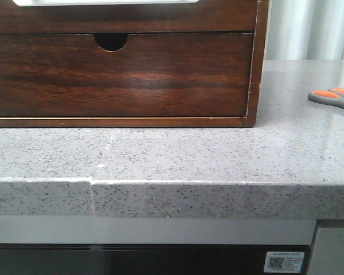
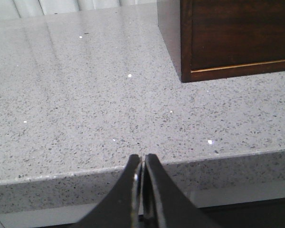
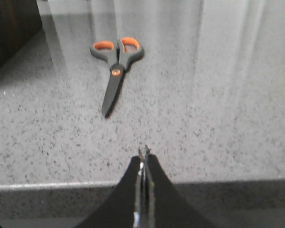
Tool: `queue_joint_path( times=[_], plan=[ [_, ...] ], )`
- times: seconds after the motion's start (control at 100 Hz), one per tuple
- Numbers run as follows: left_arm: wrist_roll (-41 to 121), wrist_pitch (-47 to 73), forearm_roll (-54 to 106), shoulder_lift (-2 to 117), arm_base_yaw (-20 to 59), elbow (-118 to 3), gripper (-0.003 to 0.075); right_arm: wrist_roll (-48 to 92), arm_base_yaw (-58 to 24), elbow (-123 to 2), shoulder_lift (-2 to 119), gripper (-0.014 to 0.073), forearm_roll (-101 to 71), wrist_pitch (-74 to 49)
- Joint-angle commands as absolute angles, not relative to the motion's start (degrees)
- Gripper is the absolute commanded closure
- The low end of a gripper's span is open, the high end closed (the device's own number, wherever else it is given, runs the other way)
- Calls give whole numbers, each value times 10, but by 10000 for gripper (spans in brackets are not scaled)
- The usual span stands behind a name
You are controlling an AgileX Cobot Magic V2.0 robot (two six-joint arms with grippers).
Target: Put scissors in drawer with both arms
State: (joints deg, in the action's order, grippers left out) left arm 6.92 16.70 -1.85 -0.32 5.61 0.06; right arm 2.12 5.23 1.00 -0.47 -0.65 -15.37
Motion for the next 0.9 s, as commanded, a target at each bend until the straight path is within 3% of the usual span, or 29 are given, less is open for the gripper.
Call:
queue_joint_path(
  times=[0.0, 0.25, 0.89],
  plan=[
    [62, 115, -18, -21, 55, 15, 739, 26, 55, 15, -16, 665, -7, -104],
    [62, 94, -17, -21, 55, 15, 739, 26, 55, 15, -16, 665, -24, -9],
    [62, 72, 18, -21, 55, 15, 739, 26, 55, 15, -16, 665, -26, -13]
  ],
)
